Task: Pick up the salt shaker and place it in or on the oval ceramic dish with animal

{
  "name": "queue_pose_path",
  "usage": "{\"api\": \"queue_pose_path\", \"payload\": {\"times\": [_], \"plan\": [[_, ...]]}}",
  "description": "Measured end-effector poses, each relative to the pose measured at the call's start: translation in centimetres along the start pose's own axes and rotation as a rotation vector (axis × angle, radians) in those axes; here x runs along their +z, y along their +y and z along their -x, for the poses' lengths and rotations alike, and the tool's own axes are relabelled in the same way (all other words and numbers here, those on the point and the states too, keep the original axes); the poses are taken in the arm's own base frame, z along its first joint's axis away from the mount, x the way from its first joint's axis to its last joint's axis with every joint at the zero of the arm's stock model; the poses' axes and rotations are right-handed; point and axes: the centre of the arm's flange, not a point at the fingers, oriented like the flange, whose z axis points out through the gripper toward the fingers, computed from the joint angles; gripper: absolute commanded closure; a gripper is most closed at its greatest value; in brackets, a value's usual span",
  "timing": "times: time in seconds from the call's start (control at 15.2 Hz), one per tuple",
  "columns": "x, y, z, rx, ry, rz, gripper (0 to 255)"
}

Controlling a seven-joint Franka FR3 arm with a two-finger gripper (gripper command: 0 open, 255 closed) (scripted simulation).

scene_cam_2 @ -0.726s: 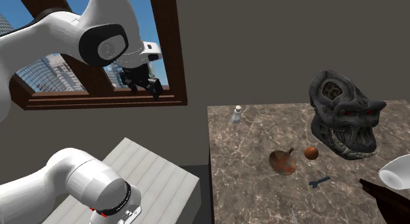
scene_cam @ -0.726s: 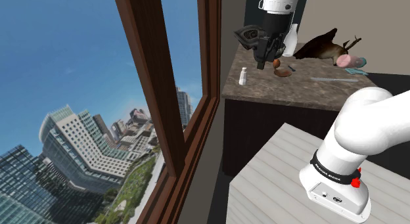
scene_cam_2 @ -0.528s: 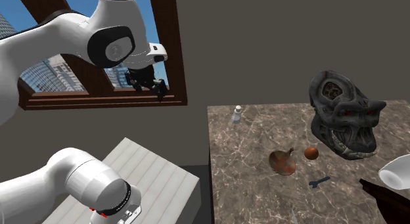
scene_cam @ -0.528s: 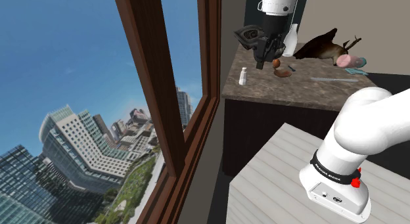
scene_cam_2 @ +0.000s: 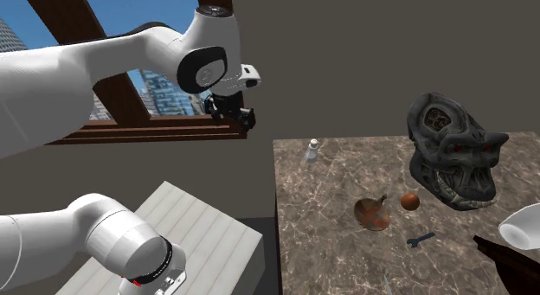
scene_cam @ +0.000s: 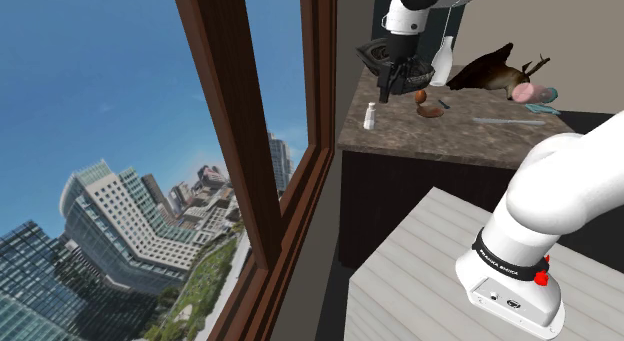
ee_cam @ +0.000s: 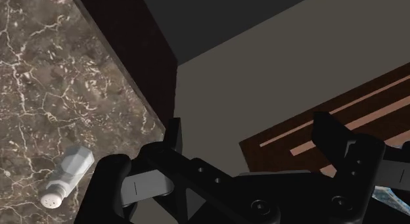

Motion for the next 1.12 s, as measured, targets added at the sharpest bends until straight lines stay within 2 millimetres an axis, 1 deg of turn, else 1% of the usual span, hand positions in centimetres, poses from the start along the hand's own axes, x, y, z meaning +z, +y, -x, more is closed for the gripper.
{"api": "queue_pose_path", "payload": {"times": [0.07,0.33,0.4,0.53,0.66,0.73,0.92,1.06,1.12], "plan": [[0.7,1.2,-0.5,0.002,-0.001,-0.001,0],[2.4,5.4,-3.2,0.011,-0.002,-0.005,0],[2.7,6.3,-4.2,0.013,-0.002,-0.005,0],[3.8,8.6,-5.6,0.018,-0.004,-0.007,0],[4.4,10.4,-6.9,0.022,-0.005,-0.009,0],[5.1,11.1,-7.8,0.025,-0.005,-0.009,0],[6.4,14.7,-10.0,0.032,-0.007,-0.012,0],[7.3,16.5,-11.4,0.036,-0.008,-0.013,0],[7.9,17.5,-12.4,0.038,-0.008,-0.014,0]]}}
